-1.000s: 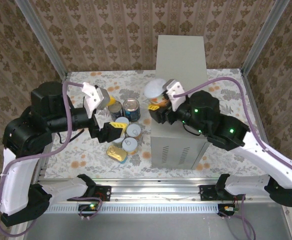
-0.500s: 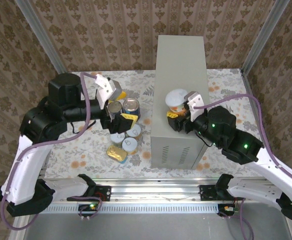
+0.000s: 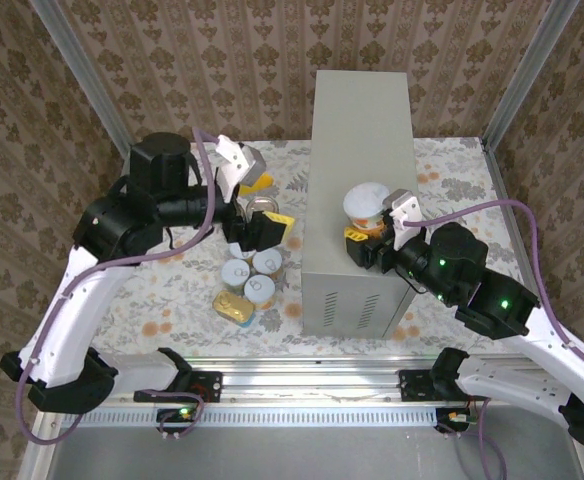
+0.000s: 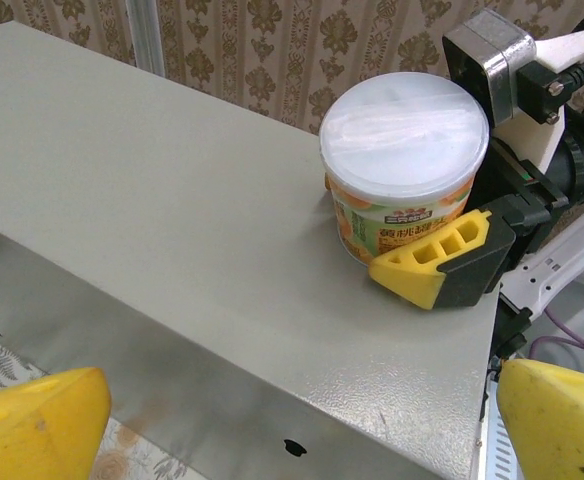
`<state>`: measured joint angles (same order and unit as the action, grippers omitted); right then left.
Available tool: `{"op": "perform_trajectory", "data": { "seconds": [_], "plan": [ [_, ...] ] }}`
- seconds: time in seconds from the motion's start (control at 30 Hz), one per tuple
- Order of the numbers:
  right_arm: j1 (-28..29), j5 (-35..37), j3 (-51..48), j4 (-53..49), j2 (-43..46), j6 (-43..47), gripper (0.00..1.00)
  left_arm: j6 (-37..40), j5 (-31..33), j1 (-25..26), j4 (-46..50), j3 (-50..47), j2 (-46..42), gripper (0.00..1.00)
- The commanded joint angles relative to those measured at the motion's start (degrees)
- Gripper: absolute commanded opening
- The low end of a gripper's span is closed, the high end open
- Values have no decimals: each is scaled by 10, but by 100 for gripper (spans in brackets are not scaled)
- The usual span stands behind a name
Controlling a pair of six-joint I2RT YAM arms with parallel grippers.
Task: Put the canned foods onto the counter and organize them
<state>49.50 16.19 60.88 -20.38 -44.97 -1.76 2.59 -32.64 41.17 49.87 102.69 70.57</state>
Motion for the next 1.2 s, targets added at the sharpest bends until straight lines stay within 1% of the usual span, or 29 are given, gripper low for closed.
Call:
{"op": "perform_trajectory", "data": {
  "seconds": [0.0, 0.5, 0.77, 0.83, 0.9, 1.0, 1.07, 1.17],
  "plan": [
    [0, 11, 9, 5, 15, -13, 77, -2, -19, 1, -21, -3, 3, 100],
    [-1, 4, 64, -67, 17, -12, 89, 5, -30, -2, -37, -25, 13, 100],
    [0, 10, 93, -97, 29, -17, 92, 22, -38, -3, -29, -24, 21, 100],
    [-1, 10, 97, -97, 34, -18, 92, 28, -33, -4, -25, -22, 24, 100],
    [-1, 9, 102, -99, 31, -16, 90, 29, -12, -6, -24, -21, 26, 100],
    [0, 10, 117, -94, 14, -15, 84, 24, 14, -7, -24, -19, 31, 100],
    [0, 10, 129, -89, -4, -11, 82, 21, 32, -7, -18, -12, 37, 100],
    [-5, 26, 145, -78, -35, -4, 78, 5, 73, -8, -43, -26, 35, 100]
  ]
}}
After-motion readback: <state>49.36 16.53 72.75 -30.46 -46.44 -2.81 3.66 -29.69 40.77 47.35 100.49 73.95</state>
